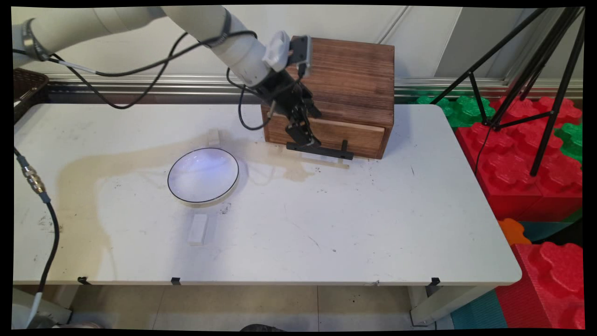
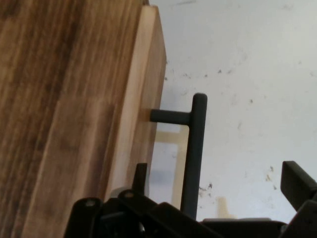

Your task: Open the drawer

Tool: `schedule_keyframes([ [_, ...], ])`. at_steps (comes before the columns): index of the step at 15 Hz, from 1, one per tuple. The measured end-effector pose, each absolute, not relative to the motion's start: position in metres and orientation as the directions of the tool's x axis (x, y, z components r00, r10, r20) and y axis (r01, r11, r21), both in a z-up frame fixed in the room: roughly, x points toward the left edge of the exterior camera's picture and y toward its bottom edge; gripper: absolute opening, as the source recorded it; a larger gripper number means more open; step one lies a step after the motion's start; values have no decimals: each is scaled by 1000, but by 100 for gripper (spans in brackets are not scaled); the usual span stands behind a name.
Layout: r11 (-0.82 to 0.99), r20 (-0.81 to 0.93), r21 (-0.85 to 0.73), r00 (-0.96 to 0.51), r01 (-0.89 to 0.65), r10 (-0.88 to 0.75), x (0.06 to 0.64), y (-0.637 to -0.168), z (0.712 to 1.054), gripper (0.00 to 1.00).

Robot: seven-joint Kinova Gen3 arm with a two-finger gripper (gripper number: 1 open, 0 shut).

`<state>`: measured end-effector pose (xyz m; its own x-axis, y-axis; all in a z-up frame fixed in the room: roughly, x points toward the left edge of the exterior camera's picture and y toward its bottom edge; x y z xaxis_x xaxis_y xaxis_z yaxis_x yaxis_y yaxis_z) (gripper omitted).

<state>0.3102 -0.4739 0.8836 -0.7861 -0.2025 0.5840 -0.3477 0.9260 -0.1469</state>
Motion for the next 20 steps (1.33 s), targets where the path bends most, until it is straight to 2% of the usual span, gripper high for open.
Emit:
schedule_keyframes([
  [20,959,454,-183,-884,-217,-113,284,-484,813,100],
])
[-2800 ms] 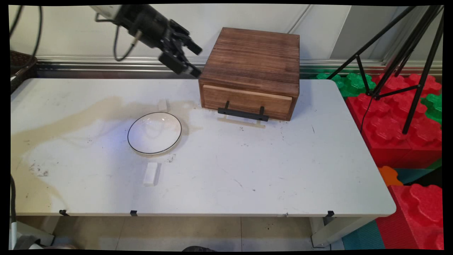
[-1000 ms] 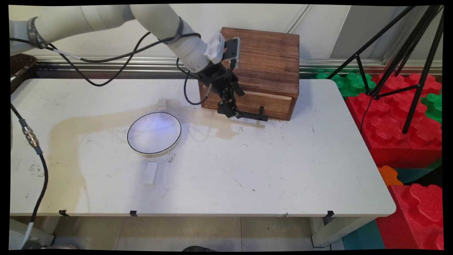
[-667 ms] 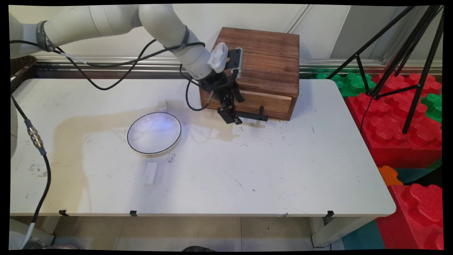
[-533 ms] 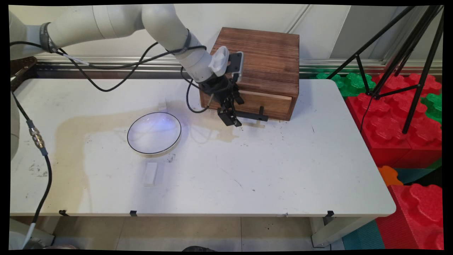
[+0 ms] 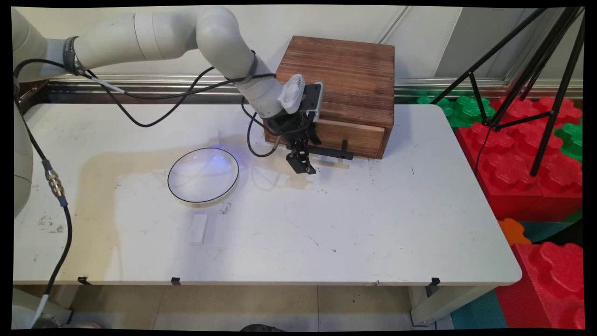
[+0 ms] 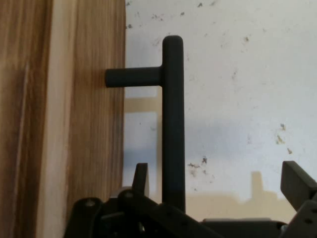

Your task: Open the drawer

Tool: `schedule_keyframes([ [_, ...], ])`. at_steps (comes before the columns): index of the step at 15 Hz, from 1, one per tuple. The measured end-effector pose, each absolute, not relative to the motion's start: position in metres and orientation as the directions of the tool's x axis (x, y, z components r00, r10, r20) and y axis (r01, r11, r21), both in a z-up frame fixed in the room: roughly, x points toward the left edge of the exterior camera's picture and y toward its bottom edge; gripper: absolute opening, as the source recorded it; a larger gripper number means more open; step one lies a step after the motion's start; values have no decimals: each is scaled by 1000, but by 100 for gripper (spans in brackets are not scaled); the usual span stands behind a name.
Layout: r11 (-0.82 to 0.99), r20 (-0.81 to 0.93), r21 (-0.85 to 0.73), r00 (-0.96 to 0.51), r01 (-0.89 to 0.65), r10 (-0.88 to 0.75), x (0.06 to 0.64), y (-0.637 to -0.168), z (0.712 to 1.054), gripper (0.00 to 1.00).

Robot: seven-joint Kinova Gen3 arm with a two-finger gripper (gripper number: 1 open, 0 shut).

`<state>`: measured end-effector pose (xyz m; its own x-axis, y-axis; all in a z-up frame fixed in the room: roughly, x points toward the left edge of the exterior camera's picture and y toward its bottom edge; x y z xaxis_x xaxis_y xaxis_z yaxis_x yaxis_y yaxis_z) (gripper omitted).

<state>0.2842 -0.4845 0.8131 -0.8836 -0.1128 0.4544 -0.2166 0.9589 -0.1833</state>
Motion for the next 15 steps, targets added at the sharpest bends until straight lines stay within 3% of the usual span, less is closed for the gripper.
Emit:
schedule_keyframes([
  [15,969,440,-179,-895,-169,-75,274,-467,802,100],
])
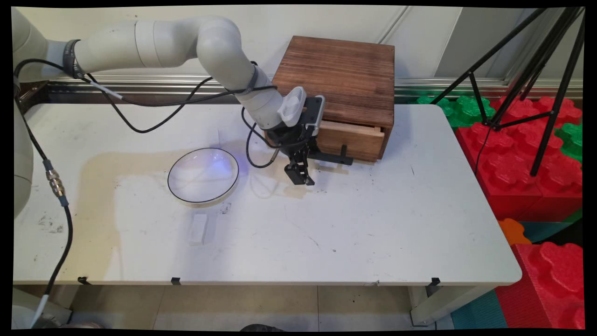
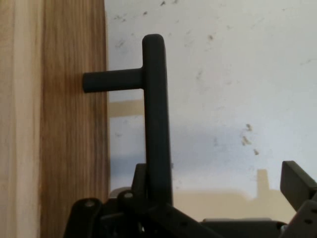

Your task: Open the drawer

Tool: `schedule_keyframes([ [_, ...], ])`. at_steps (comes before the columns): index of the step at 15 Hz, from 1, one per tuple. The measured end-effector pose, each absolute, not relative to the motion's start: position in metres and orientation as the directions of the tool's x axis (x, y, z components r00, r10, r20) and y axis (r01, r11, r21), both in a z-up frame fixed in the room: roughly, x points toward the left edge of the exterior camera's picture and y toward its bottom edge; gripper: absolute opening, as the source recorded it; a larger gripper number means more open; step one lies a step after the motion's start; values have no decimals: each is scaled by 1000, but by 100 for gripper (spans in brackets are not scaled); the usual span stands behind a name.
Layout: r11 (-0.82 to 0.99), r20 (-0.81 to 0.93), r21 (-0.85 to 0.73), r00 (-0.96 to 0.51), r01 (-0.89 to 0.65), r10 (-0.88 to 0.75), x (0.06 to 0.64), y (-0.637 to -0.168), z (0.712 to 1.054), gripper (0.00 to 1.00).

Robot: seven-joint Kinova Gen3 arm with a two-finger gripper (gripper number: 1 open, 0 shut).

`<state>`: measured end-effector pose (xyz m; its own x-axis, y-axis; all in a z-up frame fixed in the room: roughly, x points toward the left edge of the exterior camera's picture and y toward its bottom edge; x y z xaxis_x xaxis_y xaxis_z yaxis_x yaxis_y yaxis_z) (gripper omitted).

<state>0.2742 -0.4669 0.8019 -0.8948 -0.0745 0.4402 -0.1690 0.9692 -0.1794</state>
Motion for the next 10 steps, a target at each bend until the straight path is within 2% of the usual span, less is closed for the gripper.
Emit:
schedule_keyframes([
  [10,978,446,-153,-893,-143,-60,268,-429,805,100],
])
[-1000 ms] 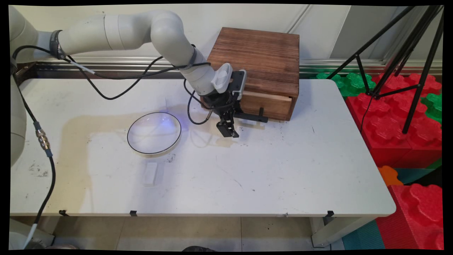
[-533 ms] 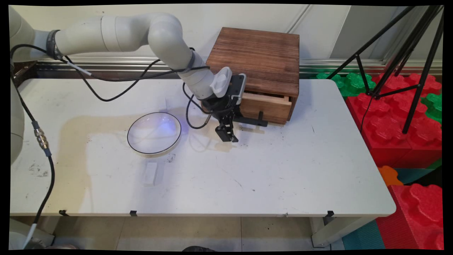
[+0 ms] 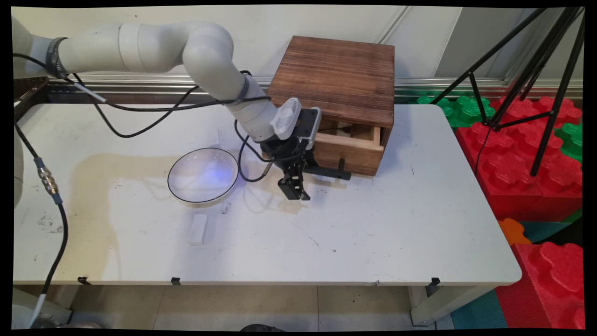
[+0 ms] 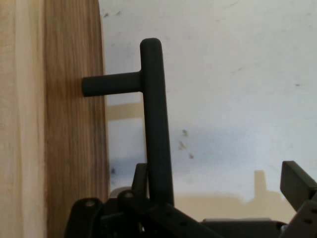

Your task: Open the drawer

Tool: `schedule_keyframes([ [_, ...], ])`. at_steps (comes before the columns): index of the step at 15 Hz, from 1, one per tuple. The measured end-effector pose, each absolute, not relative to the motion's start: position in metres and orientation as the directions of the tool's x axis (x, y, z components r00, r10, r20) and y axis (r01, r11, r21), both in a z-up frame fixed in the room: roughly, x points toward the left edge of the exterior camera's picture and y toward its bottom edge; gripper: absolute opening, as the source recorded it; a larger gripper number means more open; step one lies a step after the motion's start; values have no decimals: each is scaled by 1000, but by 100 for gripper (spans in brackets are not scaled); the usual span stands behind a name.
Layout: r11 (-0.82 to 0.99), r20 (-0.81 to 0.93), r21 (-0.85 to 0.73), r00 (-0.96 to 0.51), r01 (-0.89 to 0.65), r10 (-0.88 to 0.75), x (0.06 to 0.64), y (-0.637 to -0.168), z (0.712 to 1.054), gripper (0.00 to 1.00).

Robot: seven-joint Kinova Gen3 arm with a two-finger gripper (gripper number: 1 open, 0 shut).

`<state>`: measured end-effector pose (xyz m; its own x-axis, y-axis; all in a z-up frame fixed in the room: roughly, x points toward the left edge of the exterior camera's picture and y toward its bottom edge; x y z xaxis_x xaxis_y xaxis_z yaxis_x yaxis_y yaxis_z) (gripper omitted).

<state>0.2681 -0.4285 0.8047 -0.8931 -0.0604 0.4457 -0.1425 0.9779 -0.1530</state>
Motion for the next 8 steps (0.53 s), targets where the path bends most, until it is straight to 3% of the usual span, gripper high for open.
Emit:
schedule_keyframes([
  [8,986,452,-115,-890,-124,-59,265,-383,807,100],
])
